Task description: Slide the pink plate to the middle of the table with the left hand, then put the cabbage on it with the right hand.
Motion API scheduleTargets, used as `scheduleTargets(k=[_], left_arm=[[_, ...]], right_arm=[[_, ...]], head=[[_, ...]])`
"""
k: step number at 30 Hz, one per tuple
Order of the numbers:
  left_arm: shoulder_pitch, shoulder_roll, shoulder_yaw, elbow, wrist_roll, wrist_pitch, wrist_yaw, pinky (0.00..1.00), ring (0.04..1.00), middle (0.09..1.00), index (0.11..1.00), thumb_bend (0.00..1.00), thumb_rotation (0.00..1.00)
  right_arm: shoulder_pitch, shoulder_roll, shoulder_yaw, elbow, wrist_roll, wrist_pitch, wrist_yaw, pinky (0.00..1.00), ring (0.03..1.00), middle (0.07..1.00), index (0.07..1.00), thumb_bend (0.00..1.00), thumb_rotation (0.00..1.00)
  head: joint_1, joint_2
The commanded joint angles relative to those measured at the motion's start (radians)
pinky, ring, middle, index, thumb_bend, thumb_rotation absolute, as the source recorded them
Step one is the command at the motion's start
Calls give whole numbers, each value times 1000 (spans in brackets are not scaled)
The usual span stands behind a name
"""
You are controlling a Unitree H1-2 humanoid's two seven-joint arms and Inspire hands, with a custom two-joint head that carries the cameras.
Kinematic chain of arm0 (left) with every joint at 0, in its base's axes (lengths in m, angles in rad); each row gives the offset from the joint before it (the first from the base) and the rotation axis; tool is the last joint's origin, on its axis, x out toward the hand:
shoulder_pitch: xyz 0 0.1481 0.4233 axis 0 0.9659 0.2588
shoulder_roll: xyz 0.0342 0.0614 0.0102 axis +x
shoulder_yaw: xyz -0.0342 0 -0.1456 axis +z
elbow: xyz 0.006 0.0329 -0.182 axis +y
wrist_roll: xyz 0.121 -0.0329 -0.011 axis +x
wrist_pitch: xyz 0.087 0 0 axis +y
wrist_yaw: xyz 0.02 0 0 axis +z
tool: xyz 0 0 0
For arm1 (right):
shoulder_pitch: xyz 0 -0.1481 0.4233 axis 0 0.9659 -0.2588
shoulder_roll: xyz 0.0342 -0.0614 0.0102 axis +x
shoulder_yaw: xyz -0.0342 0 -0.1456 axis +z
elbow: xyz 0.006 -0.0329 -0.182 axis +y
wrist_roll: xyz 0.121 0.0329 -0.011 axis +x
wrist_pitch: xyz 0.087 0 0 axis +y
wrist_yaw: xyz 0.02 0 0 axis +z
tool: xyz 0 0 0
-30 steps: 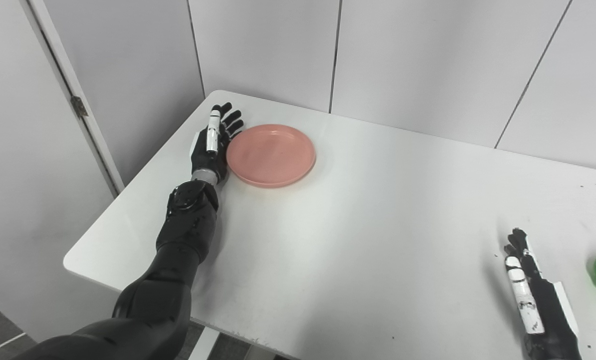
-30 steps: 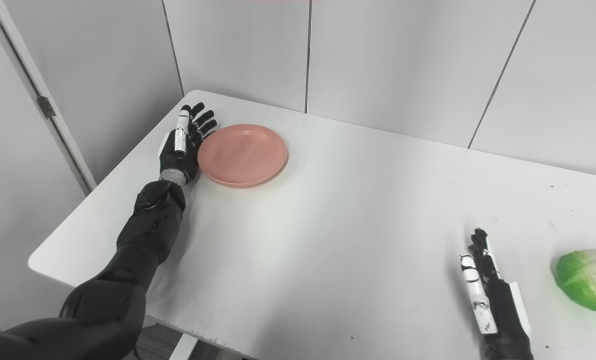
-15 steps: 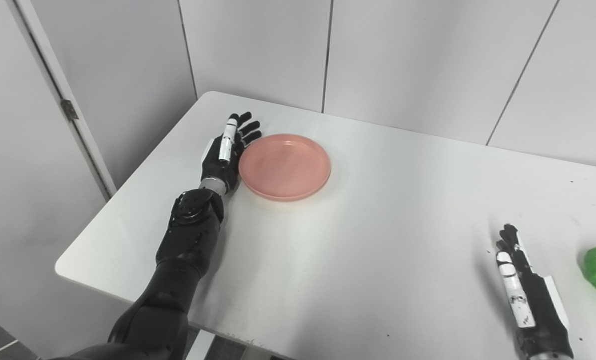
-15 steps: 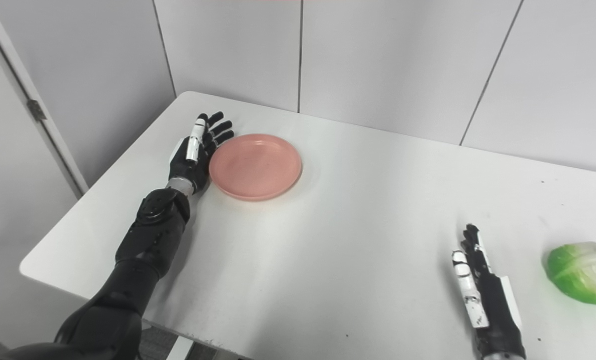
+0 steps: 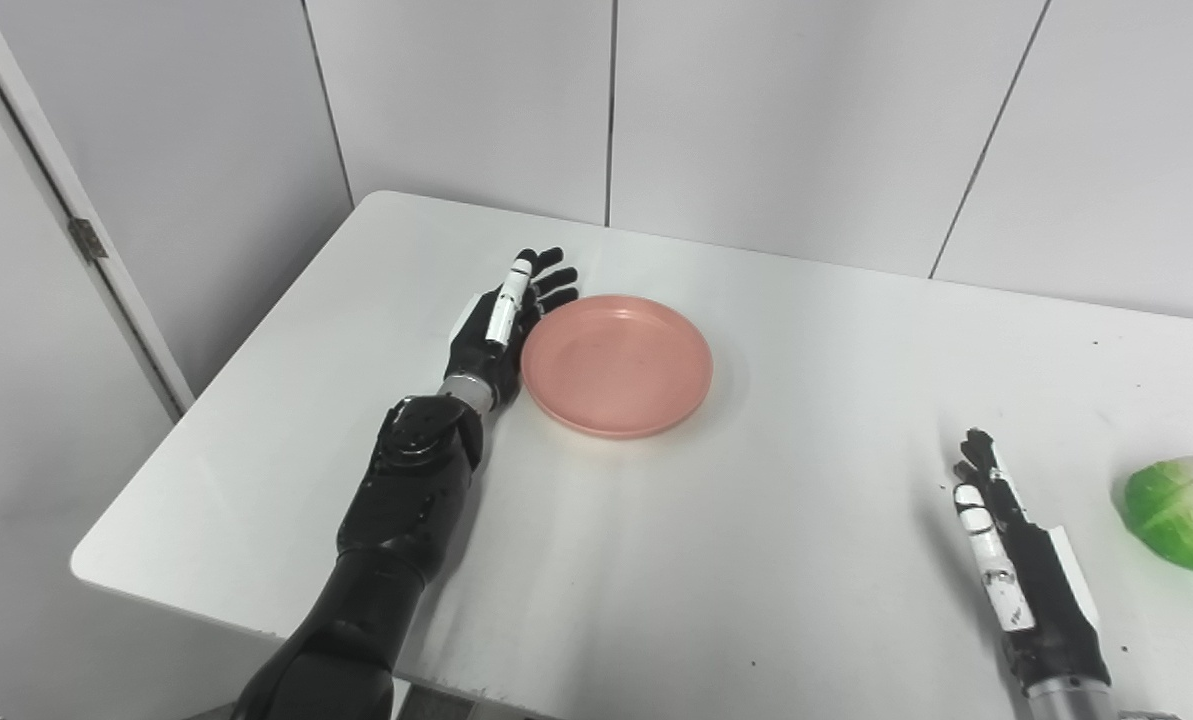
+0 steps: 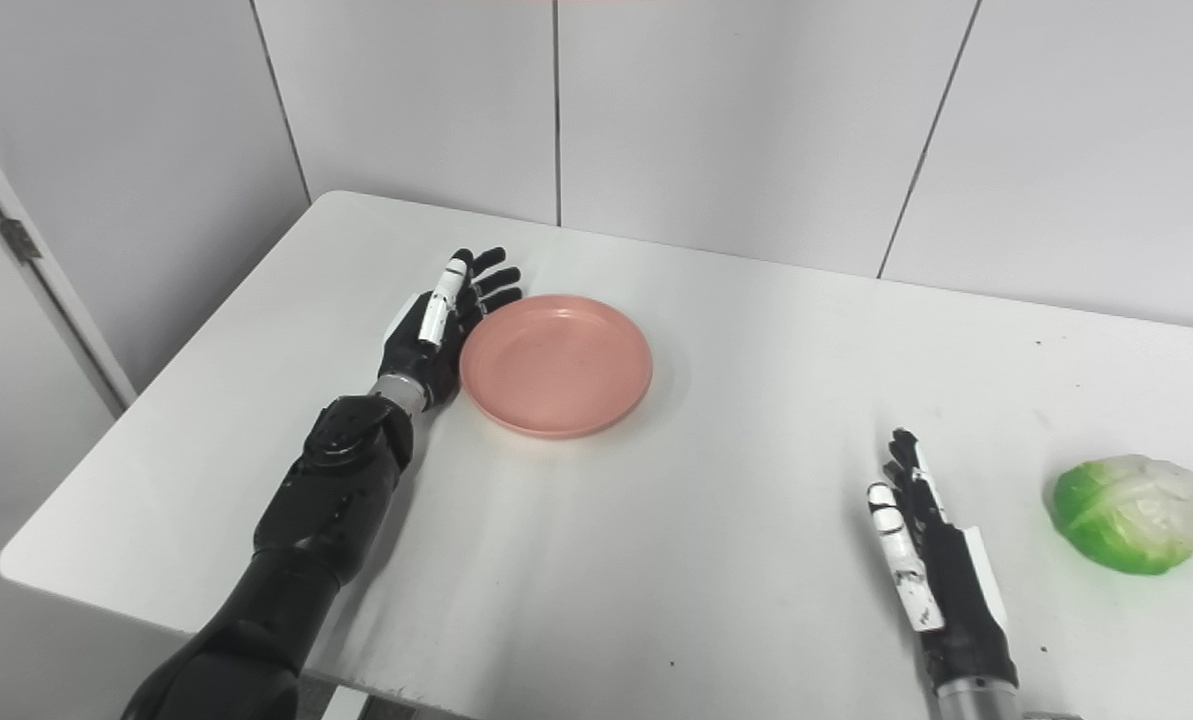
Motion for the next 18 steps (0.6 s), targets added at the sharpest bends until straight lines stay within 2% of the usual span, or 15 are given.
scheduleTargets(k=[1, 9, 14, 18], left_arm=[[4, -22, -30, -8, 7, 56, -32, 851, 854, 848, 842, 485, 1000], [14, -74, -84, -71, 29, 105, -43, 854, 864, 852, 849, 497, 1000], [25, -131, -113, -123, 37, 129, -40, 833, 842, 842, 840, 481, 1000], [44, -157, -126, -156, 37, 139, -41, 865, 850, 847, 846, 481, 1000]], right_arm=[[-14, 10, 10, 13, -1, -43, -3, 947, 960, 973, 976, 326, 1000], [-11, 23, 23, 3, -23, -31, -15, 935, 955, 968, 970, 340, 1000], [-17, 30, 34, 12, -52, -31, -28, 919, 944, 961, 965, 355, 1000], [-19, 38, 40, 13, -64, -26, -35, 913, 939, 957, 962, 354, 1000]], head=[[-6, 1], [-54, 10], [-90, 19], [-115, 23]])
